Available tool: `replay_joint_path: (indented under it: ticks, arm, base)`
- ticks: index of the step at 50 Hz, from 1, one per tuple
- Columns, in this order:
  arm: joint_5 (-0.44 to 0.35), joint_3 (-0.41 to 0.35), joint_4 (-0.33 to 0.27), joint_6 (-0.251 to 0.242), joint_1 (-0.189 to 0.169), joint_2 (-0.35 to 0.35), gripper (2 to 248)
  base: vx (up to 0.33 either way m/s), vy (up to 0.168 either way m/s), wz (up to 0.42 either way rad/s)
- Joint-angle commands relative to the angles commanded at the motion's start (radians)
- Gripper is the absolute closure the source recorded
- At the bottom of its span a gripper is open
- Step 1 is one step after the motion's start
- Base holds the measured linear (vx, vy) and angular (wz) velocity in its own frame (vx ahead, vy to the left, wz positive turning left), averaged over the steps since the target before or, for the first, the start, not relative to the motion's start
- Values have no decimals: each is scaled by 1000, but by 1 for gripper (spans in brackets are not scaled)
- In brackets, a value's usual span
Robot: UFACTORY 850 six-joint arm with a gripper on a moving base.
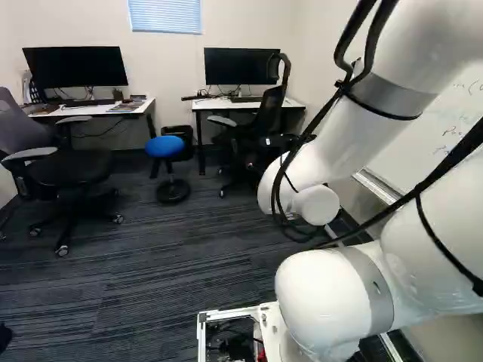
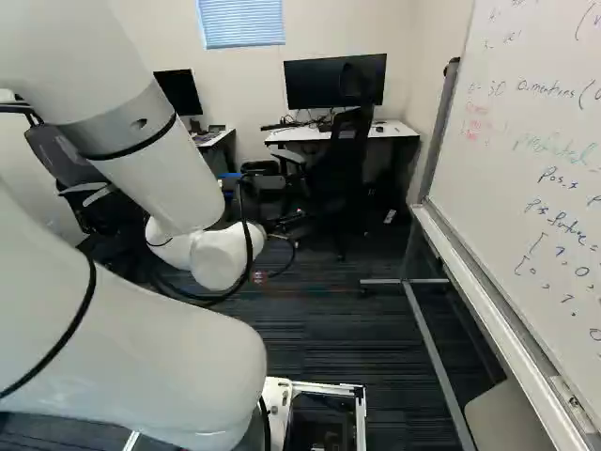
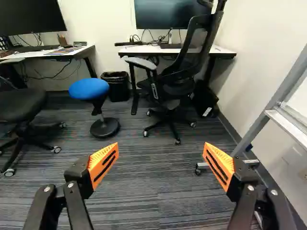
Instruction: Open the door and move inside
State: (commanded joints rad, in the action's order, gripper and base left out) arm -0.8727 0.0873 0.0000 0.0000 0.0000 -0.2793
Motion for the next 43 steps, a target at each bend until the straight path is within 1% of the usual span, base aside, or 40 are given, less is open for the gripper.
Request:
replay_joint_path:
  ticks: [13, 43]
  arm:
    - [0, 4, 0, 0, 0, 5, 3]
    - [0, 6, 0, 0, 0, 7, 3]
  base:
    - [185, 2, -19]
    - [-2, 0, 0]
